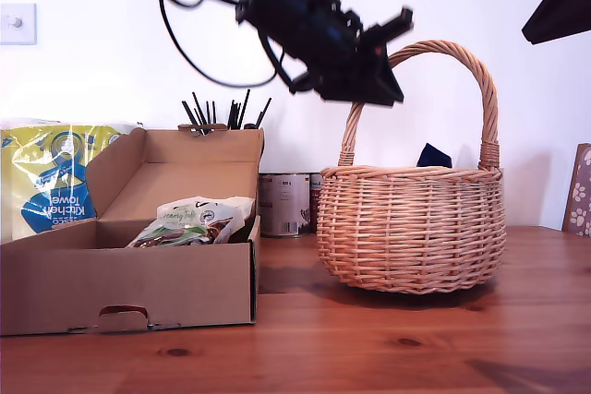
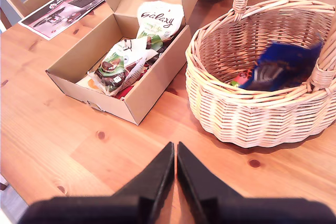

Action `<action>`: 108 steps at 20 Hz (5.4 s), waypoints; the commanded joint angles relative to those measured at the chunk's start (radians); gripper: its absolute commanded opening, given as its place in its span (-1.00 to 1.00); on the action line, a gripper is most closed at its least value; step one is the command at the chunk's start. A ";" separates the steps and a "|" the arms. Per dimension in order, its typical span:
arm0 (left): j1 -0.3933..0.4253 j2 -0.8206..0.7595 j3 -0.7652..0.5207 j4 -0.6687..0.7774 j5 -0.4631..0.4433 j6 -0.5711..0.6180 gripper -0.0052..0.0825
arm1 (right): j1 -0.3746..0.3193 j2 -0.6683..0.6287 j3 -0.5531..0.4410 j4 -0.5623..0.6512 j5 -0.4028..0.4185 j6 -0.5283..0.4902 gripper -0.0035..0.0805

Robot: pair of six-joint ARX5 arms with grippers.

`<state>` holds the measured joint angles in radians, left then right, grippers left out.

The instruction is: Move the bags of Easter eggs from the cardboard box on the left into the woven basket on the right side.

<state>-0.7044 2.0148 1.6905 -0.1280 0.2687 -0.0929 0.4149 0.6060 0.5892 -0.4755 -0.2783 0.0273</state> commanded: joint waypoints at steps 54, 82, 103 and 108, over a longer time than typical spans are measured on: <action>0.336 -0.075 -0.406 -0.549 0.042 1.087 0.56 | 0.006 0.000 0.009 -0.036 0.000 -0.002 -0.95; 0.315 -0.360 -0.282 -0.708 0.011 0.995 -0.93 | 0.006 0.000 0.009 -0.046 0.000 -0.002 -0.95; -0.013 -0.033 -0.282 0.401 -0.035 0.501 -0.93 | 0.006 0.000 0.009 -0.047 0.000 0.000 -0.95; -0.013 0.017 -0.282 0.352 -0.121 0.477 -0.93 | 0.006 0.000 0.009 -0.047 0.000 -0.001 -0.95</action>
<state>-0.7193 1.9968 1.4101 0.2264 0.1501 0.3943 0.4149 0.6060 0.5892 -0.5259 -0.2779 0.0277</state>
